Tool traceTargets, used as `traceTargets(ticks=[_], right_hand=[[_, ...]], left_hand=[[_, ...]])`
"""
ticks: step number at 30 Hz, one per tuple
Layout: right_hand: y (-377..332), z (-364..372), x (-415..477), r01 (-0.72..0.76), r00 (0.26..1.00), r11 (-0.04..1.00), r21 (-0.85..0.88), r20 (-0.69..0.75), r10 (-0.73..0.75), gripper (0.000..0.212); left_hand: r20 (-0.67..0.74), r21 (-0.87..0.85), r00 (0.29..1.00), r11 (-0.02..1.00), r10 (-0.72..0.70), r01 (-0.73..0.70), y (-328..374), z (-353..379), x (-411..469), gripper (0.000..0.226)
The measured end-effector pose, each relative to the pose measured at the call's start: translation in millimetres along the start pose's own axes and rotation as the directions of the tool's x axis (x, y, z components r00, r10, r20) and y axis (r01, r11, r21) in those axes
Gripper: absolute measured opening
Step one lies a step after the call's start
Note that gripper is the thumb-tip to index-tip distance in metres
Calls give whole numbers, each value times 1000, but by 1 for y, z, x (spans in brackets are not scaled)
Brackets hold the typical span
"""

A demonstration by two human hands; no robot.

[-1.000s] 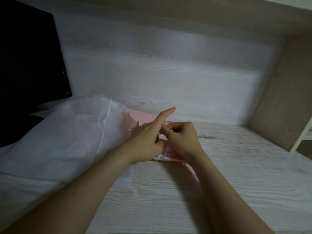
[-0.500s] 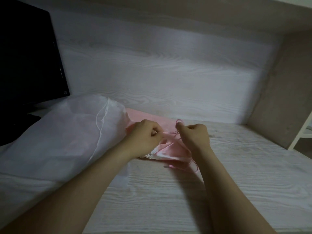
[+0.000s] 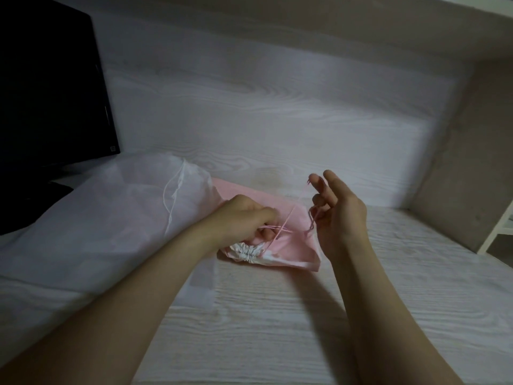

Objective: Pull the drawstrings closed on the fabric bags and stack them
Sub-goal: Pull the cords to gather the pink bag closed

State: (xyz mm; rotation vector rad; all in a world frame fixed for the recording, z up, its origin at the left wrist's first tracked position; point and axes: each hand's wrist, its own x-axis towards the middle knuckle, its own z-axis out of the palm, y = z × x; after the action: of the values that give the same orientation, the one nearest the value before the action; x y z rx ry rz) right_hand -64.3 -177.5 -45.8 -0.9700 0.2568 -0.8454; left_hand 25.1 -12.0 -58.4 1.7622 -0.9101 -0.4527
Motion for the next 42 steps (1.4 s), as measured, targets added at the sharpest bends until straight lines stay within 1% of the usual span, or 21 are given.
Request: traceTargets(ticks=[2, 4, 5, 7, 10, 11, 13, 15, 17, 21, 23, 24, 27, 29, 30, 31, 33, 34, 35, 38, 42], right_hand=[[4, 0, 3, 131, 991, 987, -89, 15, -130, 23], [10, 0, 5, 363, 930, 875, -321, 62, -363, 16], [13, 0, 7, 469, 875, 762, -446, 117, -470, 19], [21, 2, 11, 603, 759, 486, -632, 269, -593, 25], [26, 6, 26, 693, 582, 65, -718, 505, -637, 29], [25, 8, 32, 701, 551, -9, -714, 548, -629, 31], [20, 13, 42, 706, 539, -55, -706, 586, -605, 34], [18, 16, 49, 725, 543, -45, -687, 611, -576, 37], [18, 20, 51, 748, 545, 15, -664, 601, -585, 37], [29, 23, 49, 725, 570, 151, -672, 463, -678, 25], [37, 20, 50, 717, 596, 181, -673, 458, -659, 18], [41, 16, 52, 712, 628, 182, -678, 499, -598, 17], [48, 7, 50, 675, 734, 174, -718, 625, -266, 24], [46, 4, 46, 650, 758, 200, -734, 606, -239, 33], [40, 5, 43, 629, 774, 240, -740, 566, -283, 38], [33, 6, 40, 592, 804, 332, -734, 508, -310, 41], [21, 8, 29, 501, 857, 576, -645, 459, -232, 33], [16, 9, 20, 466, 858, 650, -600, 487, -165, 25], [14, 10, 13, 450, 841, 678, -581, 531, -103, 17], [14, 11, -5, 516, 773, 597, -615, 634, -15, 16], [18, 13, -8, 579, 740, 524, -625, 672, -16, 25]], left_hand=[[41, 45, 999, 998, 36, -37, -2, -2, -2, 37], [59, 82, 995, 993, 82, -86, -7, -3, -1, 32], [62, 93, 993, 990, 100, -106, -9, -4, 0, 26], [63, 85, 992, 989, 114, -119, -13, -5, 2, 16], [78, 99, 989, 986, 125, -132, -15, -9, 3, 23], [93, 103, 988, 986, 123, -133, -15, -10, 3, 25], [123, 97, 986, 988, 110, -122, -17, -11, 4, 30], [133, 103, 986, 988, 98, -112, -17, -9, 4, 38], [123, 86, 989, 992, 82, -93, -17, -8, 6, 39], [136, 46, 989, 997, 53, -60, -11, -8, 3, 40], [159, 84, 984, 992, 75, -89, -11, -8, 1, 37], [165, 89, 983, 991, 85, -101, -12, -8, 1, 32], [126, 41, 989, 995, 83, -89, -17, -9, 4, 27], [109, 16, 991, 997, 76, -79, -17, -11, 4, 34], [109, -1, 991, 997, 79, -80, -18, -11, 5, 39], [104, -21, 992, 997, 77, -75, -18, -11, 5, 43], [67, -74, 996, 996, 56, -51, -18, -10, 6, 44], [44, -91, 998, 995, 39, -35, -19, -10, 7, 43], [11, -104, 1000, 994, 22, -21, -19, -10, 8, 41], [-70, -166, 997, 986, -33, 21, -20, -10, 11, 32], [-115, -201, 986, 975, -121, 96, -22, -11, 12, 42]])
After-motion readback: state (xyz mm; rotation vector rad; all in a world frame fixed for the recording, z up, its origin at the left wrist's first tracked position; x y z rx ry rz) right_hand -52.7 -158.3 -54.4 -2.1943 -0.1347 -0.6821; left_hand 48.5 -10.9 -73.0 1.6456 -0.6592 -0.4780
